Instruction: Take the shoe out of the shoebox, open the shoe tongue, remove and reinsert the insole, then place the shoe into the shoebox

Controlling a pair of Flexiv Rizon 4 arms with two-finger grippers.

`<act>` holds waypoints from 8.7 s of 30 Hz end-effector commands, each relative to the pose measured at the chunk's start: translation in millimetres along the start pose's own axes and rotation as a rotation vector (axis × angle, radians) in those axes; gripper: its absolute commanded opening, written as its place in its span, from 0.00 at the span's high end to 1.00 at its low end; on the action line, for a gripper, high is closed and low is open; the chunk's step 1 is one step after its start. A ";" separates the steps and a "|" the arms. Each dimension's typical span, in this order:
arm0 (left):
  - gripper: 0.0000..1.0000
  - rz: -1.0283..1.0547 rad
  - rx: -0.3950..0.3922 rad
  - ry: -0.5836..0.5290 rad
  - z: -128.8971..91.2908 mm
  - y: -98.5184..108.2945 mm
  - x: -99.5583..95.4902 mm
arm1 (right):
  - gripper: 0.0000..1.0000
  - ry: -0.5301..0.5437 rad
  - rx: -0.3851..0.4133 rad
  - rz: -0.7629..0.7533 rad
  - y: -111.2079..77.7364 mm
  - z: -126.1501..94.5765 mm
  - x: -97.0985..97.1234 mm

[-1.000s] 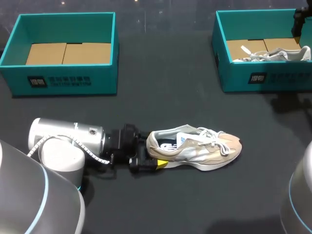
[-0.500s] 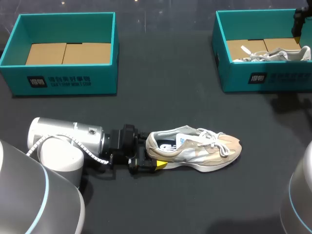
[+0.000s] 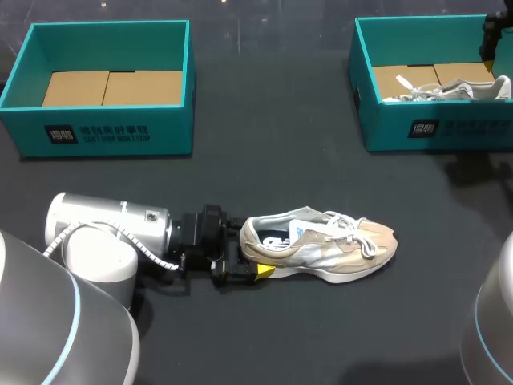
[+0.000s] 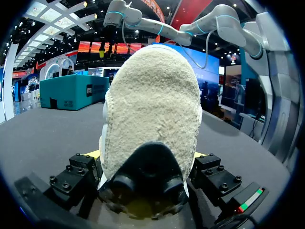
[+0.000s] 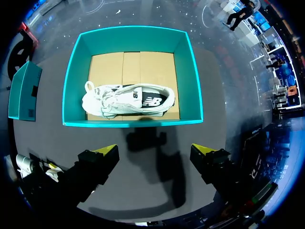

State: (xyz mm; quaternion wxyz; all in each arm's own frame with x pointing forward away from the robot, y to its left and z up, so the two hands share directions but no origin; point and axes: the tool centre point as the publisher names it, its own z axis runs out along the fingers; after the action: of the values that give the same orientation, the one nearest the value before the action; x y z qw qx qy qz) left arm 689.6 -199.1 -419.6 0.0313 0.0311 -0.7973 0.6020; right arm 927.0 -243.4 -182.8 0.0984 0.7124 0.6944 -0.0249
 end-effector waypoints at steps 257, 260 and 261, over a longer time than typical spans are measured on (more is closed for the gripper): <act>1.00 0.000 -0.003 0.000 -2.0 1.8 3.6 | 0.50 -0.320 0.022 0.214 -253.8 43.8 239.4; 1.00 0.000 -0.003 0.000 -2.0 1.8 3.6 | 0.50 -0.345 -0.028 0.204 -252.0 12.6 231.5; 1.00 0.000 -0.003 0.000 -2.0 1.8 3.6 | 0.48 -0.335 -0.042 0.192 -251.4 2.3 230.4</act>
State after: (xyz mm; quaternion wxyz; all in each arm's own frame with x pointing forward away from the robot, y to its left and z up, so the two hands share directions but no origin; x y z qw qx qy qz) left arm 687.7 -198.4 -419.2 0.0314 0.0313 -0.7977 0.6015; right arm 693.7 -21.8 -292.2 0.2156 0.7652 0.5920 -0.1325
